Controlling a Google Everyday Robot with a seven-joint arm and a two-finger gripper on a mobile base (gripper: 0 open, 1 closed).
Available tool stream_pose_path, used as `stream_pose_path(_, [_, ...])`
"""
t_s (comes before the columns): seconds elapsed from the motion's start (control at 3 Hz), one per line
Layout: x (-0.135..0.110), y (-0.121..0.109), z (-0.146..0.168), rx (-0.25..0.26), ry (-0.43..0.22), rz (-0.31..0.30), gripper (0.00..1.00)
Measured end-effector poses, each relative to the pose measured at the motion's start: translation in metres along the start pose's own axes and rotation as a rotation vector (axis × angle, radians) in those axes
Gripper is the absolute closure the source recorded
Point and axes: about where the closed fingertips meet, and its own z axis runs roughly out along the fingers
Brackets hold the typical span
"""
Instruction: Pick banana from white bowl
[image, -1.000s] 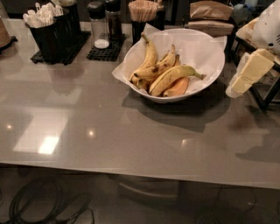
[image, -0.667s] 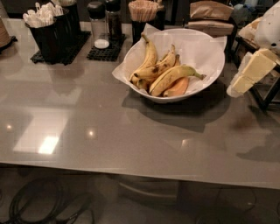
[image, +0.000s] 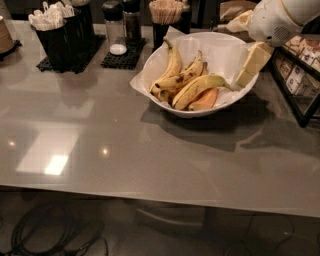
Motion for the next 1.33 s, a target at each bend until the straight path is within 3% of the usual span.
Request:
stream_pose_path(0.33, [-0.011,-0.017,-0.014,0.042,-0.022,-0.036,0.00])
stream_pose_path(0.67, [-0.011,-0.017,-0.014,0.043,-0.021,-0.033,0.05])
stream_pose_path(1.0, [-0.011,-0.017,-0.014,0.043,-0.021,-0.033,0.17])
stream_pose_path(1.33, [-0.011,-0.019,0.000,0.018,-0.040,-0.033,0.10])
